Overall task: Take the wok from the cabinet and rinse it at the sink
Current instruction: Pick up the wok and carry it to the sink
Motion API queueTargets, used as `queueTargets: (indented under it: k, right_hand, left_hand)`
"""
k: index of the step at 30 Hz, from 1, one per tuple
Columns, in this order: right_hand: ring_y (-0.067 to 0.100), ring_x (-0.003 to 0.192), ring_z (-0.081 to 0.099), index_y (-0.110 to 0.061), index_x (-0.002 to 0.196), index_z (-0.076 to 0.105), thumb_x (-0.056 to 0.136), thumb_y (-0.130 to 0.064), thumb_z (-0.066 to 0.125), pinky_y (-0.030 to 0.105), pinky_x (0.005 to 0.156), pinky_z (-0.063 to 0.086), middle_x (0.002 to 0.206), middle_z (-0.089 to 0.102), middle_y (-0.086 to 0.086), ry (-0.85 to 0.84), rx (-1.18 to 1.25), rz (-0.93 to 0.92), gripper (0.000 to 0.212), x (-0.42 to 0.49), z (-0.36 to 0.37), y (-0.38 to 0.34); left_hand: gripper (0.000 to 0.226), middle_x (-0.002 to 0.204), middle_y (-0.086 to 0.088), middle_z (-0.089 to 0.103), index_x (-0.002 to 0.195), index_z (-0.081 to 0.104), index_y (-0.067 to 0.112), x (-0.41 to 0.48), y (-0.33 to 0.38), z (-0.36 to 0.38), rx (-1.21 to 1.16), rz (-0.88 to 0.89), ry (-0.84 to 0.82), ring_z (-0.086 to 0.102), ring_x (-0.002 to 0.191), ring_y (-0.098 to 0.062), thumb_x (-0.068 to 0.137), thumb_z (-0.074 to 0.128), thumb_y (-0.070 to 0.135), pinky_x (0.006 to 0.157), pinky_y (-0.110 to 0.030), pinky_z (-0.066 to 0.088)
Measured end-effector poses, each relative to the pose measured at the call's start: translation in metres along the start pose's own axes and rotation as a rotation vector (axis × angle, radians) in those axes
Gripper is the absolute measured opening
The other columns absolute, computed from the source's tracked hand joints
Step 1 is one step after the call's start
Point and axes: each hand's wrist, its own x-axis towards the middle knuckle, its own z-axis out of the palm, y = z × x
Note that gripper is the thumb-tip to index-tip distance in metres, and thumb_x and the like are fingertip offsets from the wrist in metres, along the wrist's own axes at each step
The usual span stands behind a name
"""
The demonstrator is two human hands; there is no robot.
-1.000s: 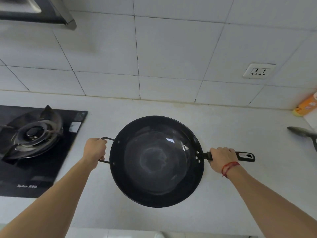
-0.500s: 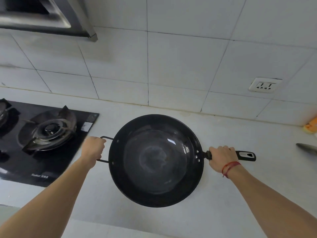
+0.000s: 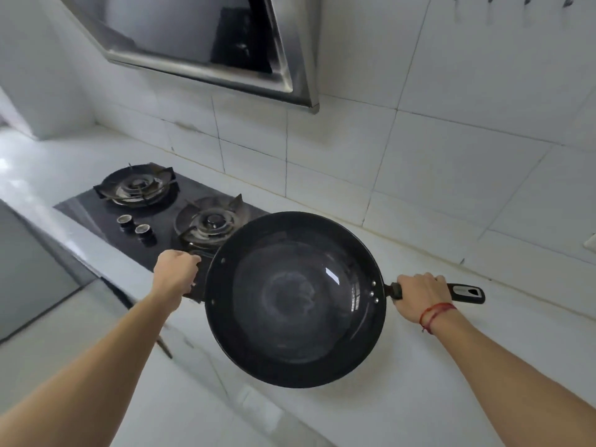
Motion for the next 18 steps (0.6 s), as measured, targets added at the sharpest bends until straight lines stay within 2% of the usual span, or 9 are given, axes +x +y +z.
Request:
queueTargets:
  k: [5,9,14,18]
  right_hand:
    - [0.022,0.098,0.060,-0.029,0.101,0.062,0.092,-0.050,0.047,0.035,0.083,0.039,0.099,0.068,-0.003,0.051,-0.002,-0.129,0.028,0.011,-0.027,-0.073]
    - [0.023,0.097,0.060,-0.029,0.101,0.063,0.093,-0.050,0.044,0.034,0.075,0.032,0.098,0.069,-0.003,0.091,-0.014,-0.242,0.029,0.007,-0.045,-0.142]
    - [0.023,0.097,0.060,-0.028,0.100,0.062,0.093,-0.049,0.046,0.034,0.077,0.034,0.099,0.068,-0.002,0.130,-0.030,-0.400,0.027,-0.012,-0.074,-0.231]
    - [0.023,0.096,0.060,-0.028,0.092,0.056,0.094,-0.048,0.043,0.035,0.076,0.033,0.098,0.068,-0.002,0.179,-0.041,-0.510,0.024,-0.033,-0.093,-0.295]
  left_hand:
    - [0.017,0.070,-0.011,0.045,0.073,0.055,0.001,-0.013,-0.028,-0.085,-0.049,-0.021,0.182,0.035,0.058,-0.023,0.090,0.058,0.001,0.053,-0.030,0.028]
    - [0.010,0.072,-0.010,0.041,0.081,0.057,0.001,-0.031,-0.058,-0.160,-0.091,-0.054,0.283,0.030,0.056,-0.021,0.091,0.057,0.000,0.052,-0.031,0.024]
    - [0.008,0.074,-0.011,0.044,0.084,0.059,0.001,-0.066,-0.106,-0.251,-0.109,-0.115,0.441,0.030,0.054,-0.021,0.092,0.058,0.002,0.052,-0.030,0.024]
    - [0.011,0.074,-0.010,0.046,0.085,0.062,-0.005,-0.097,-0.141,-0.314,-0.136,-0.163,0.558,0.030,0.054,-0.021,0.093,0.058,0.002,0.051,-0.029,0.023]
